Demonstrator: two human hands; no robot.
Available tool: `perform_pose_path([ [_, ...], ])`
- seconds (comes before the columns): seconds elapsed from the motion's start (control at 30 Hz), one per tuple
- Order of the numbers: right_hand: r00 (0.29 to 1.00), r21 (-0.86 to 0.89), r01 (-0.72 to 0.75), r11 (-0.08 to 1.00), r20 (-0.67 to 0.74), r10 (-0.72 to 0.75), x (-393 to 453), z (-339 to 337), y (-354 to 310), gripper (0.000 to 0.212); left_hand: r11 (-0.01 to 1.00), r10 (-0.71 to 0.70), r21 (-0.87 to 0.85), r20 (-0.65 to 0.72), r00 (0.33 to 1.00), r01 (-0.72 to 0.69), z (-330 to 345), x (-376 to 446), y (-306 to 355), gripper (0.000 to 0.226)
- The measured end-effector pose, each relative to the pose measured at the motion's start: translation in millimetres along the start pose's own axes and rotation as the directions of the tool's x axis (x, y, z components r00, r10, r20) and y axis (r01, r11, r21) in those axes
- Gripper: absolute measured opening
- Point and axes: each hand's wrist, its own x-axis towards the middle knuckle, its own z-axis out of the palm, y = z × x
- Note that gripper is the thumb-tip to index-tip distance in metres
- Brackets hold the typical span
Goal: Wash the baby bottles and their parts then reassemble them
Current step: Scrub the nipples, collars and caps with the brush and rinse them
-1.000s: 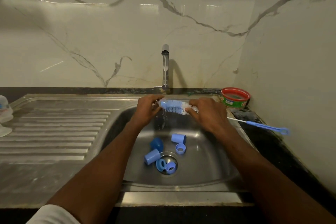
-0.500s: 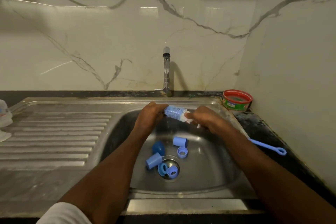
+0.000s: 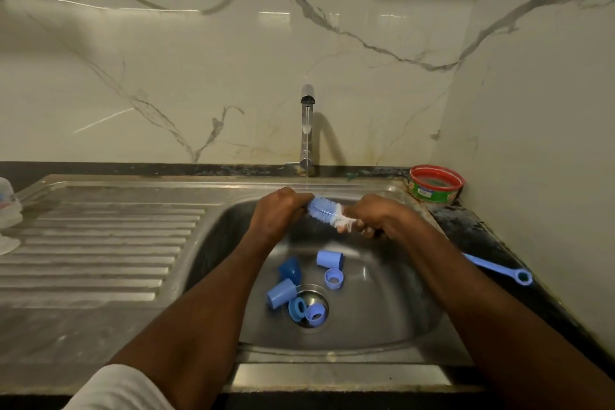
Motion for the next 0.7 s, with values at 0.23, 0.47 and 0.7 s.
perform_pose_path([
  [0.23,0.801,-0.846,0.227,0.483,-0.12,-0.587,6.8,-4.3,26.5,0.073,0.978,-0.069,-0.17,0.268,0.961,0.117,-5.6,7.1,-9.6,0.036],
  [0.47,0.721,-0.921,0.141,0.363,-0.155,-0.675,-1.0,8.8,9.9,0.026,0.994,-0.002,-0.106,0.217,0.976,0.025,-6.2,9.8,-13.9,0.028],
  [0.7,0.999,0.059,-0.032,0.998,-0.011,0.033,5.5,-19.2,6.3,0.034,0.983,0.055,-0.175,0.007,0.998,-0.053,1.0,4.7,-8.8,0.031],
])
